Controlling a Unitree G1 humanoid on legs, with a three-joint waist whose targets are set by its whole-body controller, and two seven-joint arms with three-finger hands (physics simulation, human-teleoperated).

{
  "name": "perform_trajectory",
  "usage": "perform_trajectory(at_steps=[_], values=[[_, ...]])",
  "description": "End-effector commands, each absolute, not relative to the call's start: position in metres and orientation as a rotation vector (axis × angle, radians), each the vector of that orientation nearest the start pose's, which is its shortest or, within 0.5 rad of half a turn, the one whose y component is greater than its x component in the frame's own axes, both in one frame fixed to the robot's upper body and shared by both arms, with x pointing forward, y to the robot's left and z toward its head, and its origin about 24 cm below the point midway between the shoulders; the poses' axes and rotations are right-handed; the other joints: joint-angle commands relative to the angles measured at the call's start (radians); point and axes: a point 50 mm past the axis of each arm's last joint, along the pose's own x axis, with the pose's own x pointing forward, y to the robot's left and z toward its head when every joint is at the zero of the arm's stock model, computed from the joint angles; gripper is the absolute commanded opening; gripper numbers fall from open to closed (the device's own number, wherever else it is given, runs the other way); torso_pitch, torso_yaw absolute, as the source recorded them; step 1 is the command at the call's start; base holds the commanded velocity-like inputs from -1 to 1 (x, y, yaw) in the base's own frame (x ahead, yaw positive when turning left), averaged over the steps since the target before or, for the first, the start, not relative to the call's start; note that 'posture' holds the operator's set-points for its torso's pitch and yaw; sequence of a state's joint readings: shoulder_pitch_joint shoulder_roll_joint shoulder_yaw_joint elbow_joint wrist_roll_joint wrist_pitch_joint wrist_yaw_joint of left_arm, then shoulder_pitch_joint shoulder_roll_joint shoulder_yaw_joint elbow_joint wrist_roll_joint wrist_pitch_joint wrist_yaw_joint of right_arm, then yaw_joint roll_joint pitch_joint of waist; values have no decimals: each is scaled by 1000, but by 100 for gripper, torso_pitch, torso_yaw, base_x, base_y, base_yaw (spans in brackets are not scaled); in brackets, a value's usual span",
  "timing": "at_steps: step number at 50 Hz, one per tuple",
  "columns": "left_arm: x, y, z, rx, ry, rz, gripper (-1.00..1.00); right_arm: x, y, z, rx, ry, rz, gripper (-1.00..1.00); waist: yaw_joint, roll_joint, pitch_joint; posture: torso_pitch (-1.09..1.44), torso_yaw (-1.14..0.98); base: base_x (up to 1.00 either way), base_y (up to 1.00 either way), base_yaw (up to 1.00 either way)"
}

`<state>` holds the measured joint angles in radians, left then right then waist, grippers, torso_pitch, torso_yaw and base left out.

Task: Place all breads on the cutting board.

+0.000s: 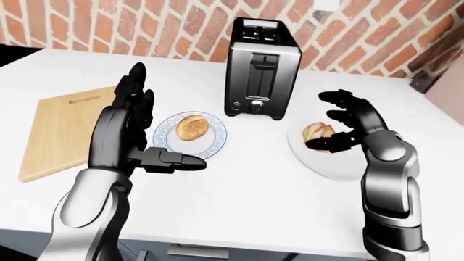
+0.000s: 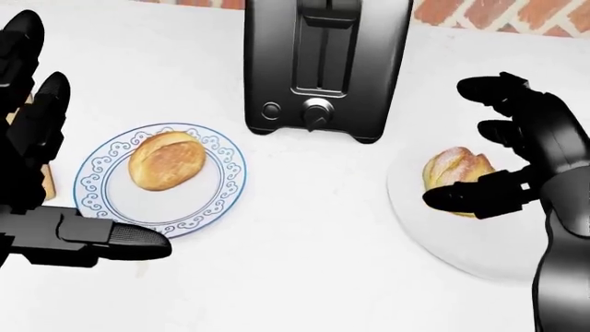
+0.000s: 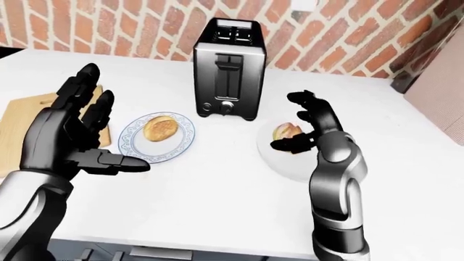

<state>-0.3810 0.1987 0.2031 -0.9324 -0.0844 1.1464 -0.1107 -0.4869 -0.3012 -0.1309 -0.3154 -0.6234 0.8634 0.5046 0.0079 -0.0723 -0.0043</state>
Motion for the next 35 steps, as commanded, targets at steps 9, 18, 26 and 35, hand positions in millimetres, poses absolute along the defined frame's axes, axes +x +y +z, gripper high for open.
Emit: perform_trajectory(at_steps=[9, 18, 26, 35], values=[[226, 172, 236, 134, -248, -41, 100, 301, -223, 169, -687, 229, -111, 40, 1, 15, -5, 0, 0, 0, 0, 0], [225, 172, 236, 132, -246, -41, 100, 303, -226, 158, -734, 273, -109, 15, 5, 5, -7, 0, 0, 0, 0, 0], [227, 172, 236, 122, -244, -47, 100, 307, -228, 149, -803, 302, -121, 11, 8, -3, -9, 0, 0, 0, 0, 0], [228, 172, 235, 121, -243, -49, 100, 306, -228, 149, -825, 301, -127, -69, 15, -11, -12, 0, 0, 0, 0, 0]])
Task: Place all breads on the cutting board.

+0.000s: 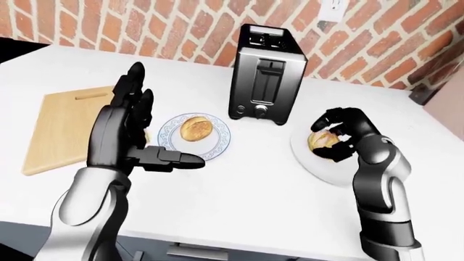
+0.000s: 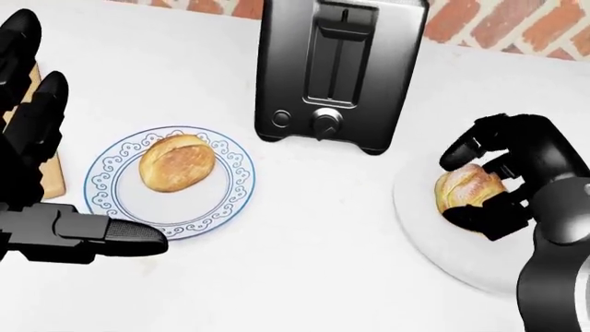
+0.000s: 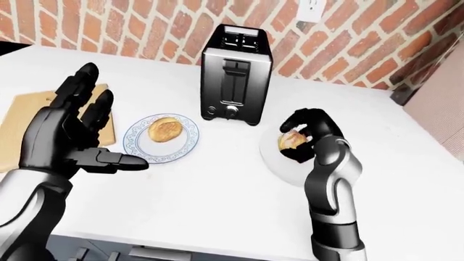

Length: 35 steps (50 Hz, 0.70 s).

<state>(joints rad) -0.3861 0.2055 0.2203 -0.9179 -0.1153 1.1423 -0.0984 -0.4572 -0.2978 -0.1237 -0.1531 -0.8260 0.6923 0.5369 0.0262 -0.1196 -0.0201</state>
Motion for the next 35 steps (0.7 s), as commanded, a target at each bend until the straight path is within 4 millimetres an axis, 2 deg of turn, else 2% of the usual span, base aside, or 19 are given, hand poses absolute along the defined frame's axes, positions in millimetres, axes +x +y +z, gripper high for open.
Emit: perform_trajectory(at_steps=[1, 4, 9, 13, 19, 29, 35], values=[[228, 172, 234, 122, -242, -50, 100, 304, -227, 151, -824, 296, -130, -71, -3, 35, 4, 0, 0, 0, 0, 0], [228, 172, 235, 121, -242, -49, 100, 304, -228, 159, -813, 275, -137, -74, -2, 32, 5, 0, 0, 0, 0, 0], [228, 172, 236, 122, -244, -49, 100, 293, -229, 185, -778, 221, -156, -75, 0, 35, 11, 0, 0, 0, 0, 0], [229, 171, 235, 126, -243, -51, 100, 283, -230, 204, -758, 175, -168, -76, 0, 47, 18, 0, 0, 0, 0, 0], [233, 169, 238, 138, -239, -52, 100, 270, -229, 221, -728, 124, -172, -81, -3, 67, 24, 0, 0, 0, 0, 0], [247, 164, 245, 185, -222, -64, 100, 253, -230, 251, -700, 48, -187, -99, -14, 100, 31, 0, 0, 0, 0, 0], [254, 160, 248, 215, -214, -70, 100, 246, -227, 268, -695, 5, -192, -100, -21, 110, 34, 0, 0, 0, 0, 0]])
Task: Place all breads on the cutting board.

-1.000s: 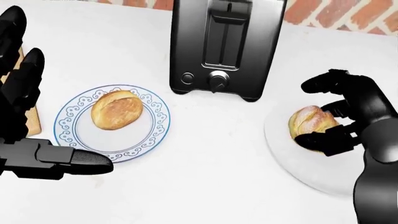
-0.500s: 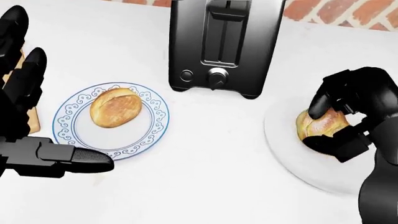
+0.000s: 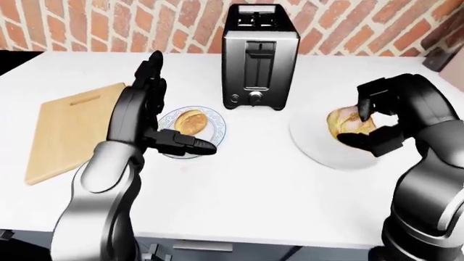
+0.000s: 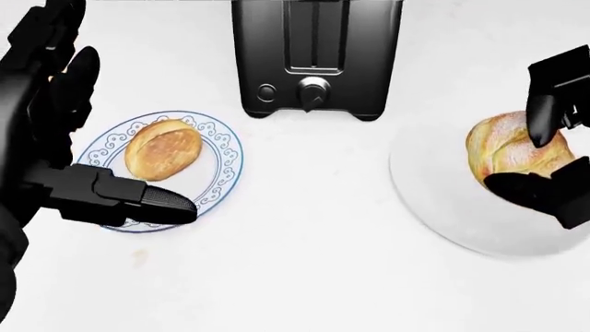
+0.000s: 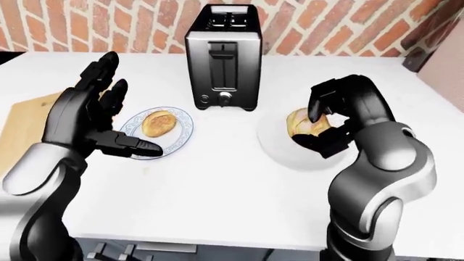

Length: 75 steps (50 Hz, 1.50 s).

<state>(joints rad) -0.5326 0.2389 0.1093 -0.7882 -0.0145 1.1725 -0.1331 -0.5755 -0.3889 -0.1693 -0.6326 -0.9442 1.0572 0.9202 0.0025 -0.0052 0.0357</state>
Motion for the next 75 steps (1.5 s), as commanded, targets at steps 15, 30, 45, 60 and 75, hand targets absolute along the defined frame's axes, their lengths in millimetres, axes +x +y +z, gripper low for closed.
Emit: perform_trajectory(at_steps=[15, 30, 45, 60, 75], values=[[280, 164, 254, 339, -183, -32, 100, 237, -220, 290, -692, -59, -191, -100, -10, 5, -11, 0, 0, 0, 0, 0], [303, 161, 247, 458, -134, -36, 83, 237, -220, 284, -689, -53, -191, -100, -3, -6, -20, 0, 0, 0, 0, 0], [307, 155, 237, 511, -119, -67, 44, 237, -221, 281, -690, -49, -189, -100, -5, -12, -24, 0, 0, 0, 0, 0], [317, 157, 228, 537, -99, -57, 33, 238, -220, 275, -694, -40, -183, -100, 0, -9, -27, 0, 0, 0, 0, 0], [334, 162, 219, 556, -68, -34, 35, 239, -220, 270, -698, -29, -176, -100, 2, -2, -30, 0, 0, 0, 0, 0]])
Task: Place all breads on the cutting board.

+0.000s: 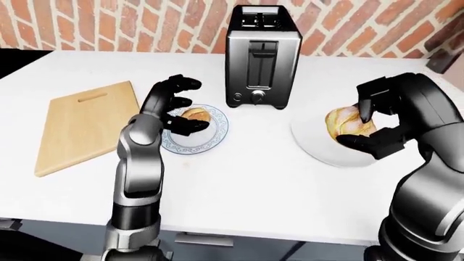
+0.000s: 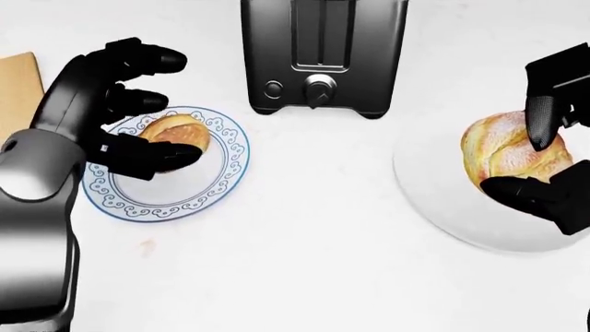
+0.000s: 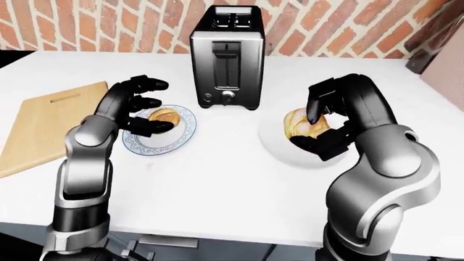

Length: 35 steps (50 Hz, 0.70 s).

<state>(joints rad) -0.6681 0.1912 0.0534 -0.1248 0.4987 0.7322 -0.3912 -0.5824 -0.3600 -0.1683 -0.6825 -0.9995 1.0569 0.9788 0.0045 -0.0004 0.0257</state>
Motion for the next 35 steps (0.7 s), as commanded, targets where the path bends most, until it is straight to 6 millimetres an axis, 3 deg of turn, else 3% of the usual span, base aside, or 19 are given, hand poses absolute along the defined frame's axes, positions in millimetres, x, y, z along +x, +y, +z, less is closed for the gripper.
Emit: perform_trajectory(at_steps=[1, 5, 12, 26, 35], values=[[335, 162, 219, 558, -67, -33, 38, 239, -220, 270, -698, -29, -176, -100, -1, -7, -20, 0, 0, 0, 0, 0], [336, 161, 216, 564, -62, -37, 48, 239, -221, 269, -697, -27, -176, -100, -1, -6, -21, 0, 0, 0, 0, 0], [339, 160, 210, 576, -49, -41, 48, 239, -221, 267, -697, -25, -176, -100, 0, -5, -24, 0, 0, 0, 0, 0], [347, 162, 194, 589, -14, -44, 39, 241, -222, 264, -694, -19, -177, -100, -1, 3, -30, 0, 0, 0, 0, 0], [345, 161, 188, 640, 21, -63, 21, 240, -223, 263, -693, -17, -176, -100, -2, 6, -34, 0, 0, 0, 0, 0]])
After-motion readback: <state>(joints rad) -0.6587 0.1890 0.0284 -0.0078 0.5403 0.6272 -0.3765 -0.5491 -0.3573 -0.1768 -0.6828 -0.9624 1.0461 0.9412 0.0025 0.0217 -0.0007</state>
